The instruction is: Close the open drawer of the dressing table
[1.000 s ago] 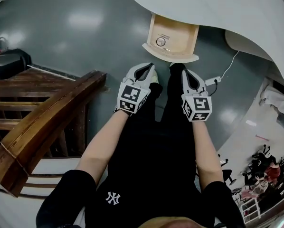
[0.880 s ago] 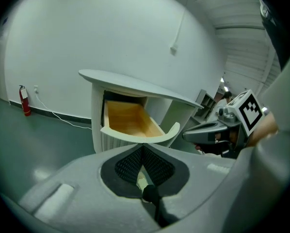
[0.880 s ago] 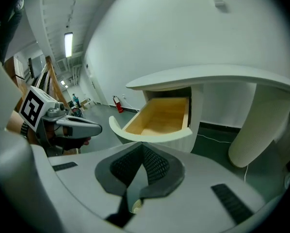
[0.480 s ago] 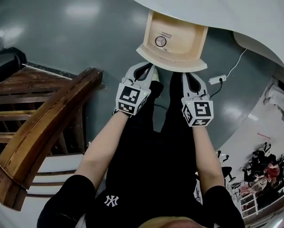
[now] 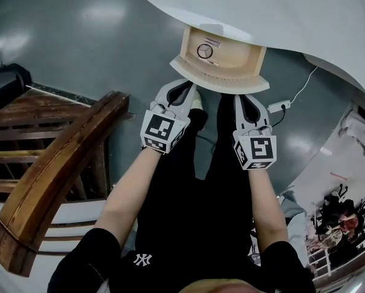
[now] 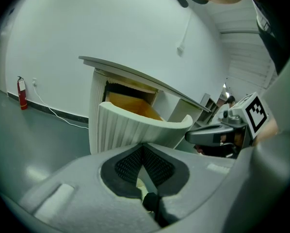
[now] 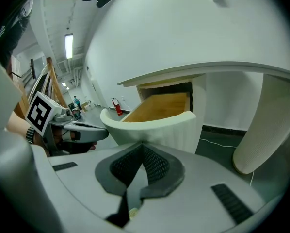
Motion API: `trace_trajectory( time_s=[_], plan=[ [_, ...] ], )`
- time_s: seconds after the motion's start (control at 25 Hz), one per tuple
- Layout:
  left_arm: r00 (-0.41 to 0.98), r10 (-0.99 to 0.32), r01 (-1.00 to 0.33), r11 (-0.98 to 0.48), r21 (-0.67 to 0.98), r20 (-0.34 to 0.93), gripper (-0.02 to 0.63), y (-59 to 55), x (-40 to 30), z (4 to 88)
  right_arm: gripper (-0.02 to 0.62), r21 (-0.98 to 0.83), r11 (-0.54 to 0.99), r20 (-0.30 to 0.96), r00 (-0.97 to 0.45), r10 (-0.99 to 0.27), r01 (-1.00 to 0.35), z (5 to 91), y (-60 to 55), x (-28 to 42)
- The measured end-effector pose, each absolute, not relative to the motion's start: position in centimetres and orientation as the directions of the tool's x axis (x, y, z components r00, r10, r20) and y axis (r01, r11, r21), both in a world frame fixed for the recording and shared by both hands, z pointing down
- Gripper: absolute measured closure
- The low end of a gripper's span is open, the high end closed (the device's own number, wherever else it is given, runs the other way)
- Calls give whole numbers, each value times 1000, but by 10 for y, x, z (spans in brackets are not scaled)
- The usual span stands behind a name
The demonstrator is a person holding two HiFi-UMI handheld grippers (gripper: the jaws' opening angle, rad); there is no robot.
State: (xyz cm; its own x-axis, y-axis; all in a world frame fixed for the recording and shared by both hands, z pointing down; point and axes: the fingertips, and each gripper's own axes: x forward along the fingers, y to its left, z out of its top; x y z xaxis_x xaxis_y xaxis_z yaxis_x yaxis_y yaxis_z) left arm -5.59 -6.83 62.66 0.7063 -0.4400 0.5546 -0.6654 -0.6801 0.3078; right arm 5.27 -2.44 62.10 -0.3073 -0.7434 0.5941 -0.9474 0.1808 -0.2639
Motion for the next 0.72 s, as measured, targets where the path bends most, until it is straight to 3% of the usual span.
trace_trajectory(
  time_s=[0.72],
  plan=[
    [734, -528, -666, -685, 296, 427, 597, -156, -26, 617, 580, -160, 182, 475, -237, -847, -970, 611, -113, 84]
  ],
)
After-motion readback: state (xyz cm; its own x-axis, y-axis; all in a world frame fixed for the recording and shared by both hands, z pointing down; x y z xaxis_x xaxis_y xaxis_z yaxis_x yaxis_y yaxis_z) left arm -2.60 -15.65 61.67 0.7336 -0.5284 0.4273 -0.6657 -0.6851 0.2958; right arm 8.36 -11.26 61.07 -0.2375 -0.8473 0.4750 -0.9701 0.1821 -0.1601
